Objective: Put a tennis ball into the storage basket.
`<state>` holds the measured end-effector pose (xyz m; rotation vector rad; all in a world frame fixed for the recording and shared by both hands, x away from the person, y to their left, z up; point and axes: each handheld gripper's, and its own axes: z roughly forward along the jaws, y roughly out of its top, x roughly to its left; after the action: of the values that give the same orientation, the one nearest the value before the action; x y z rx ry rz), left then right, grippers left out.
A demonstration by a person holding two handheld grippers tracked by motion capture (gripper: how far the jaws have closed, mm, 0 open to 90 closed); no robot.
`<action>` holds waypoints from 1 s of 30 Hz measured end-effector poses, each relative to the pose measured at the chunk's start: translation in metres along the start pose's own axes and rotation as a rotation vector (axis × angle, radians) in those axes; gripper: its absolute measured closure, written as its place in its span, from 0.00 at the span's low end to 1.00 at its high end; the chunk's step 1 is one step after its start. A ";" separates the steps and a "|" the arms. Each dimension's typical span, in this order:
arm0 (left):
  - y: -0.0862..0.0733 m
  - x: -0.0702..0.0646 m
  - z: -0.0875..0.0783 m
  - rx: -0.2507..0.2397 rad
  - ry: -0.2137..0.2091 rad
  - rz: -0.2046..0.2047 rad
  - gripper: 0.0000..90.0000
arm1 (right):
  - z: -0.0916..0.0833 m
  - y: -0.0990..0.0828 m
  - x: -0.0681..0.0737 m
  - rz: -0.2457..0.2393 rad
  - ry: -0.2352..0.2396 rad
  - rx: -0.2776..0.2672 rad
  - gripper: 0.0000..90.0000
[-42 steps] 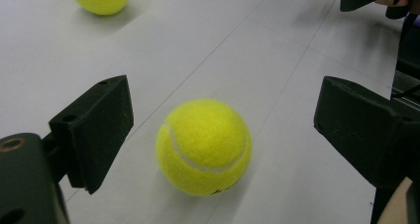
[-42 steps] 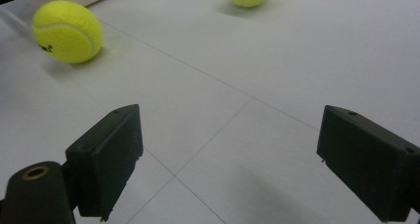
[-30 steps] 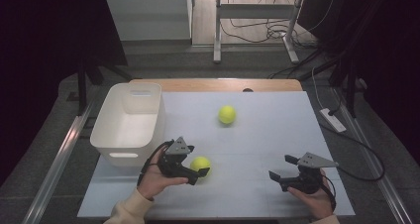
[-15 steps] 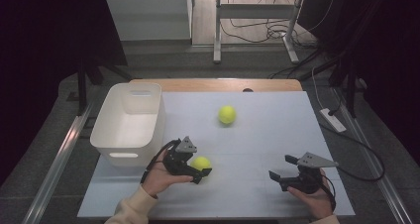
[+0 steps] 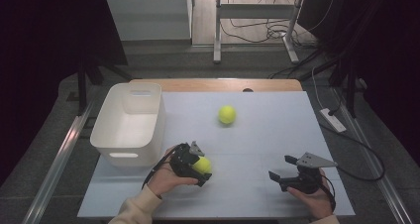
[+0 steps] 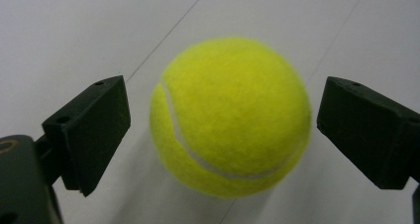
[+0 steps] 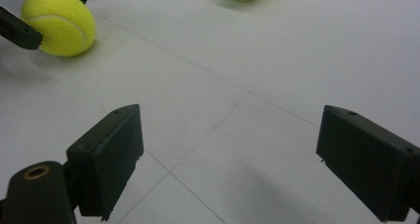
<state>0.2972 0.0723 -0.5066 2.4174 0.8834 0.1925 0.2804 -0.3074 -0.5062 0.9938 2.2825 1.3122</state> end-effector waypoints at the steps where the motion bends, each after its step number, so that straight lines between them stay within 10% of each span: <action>1: 0.000 0.000 0.001 0.005 0.005 0.002 0.10 | 0.000 0.000 0.000 0.000 0.000 0.001 0.12; 6: -0.002 -0.002 0.003 0.008 -0.019 0.024 0.27 | 0.000 0.000 0.000 -0.001 -0.003 0.006 0.12; 30: -0.007 0.000 -0.020 -0.125 0.022 -0.005 0.29 | 0.000 -0.001 0.000 -0.002 -0.012 0.008 0.13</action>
<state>0.2870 0.0855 -0.4933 2.3013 0.8614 0.2655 0.2805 -0.3079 -0.5071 0.9998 2.2810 1.2939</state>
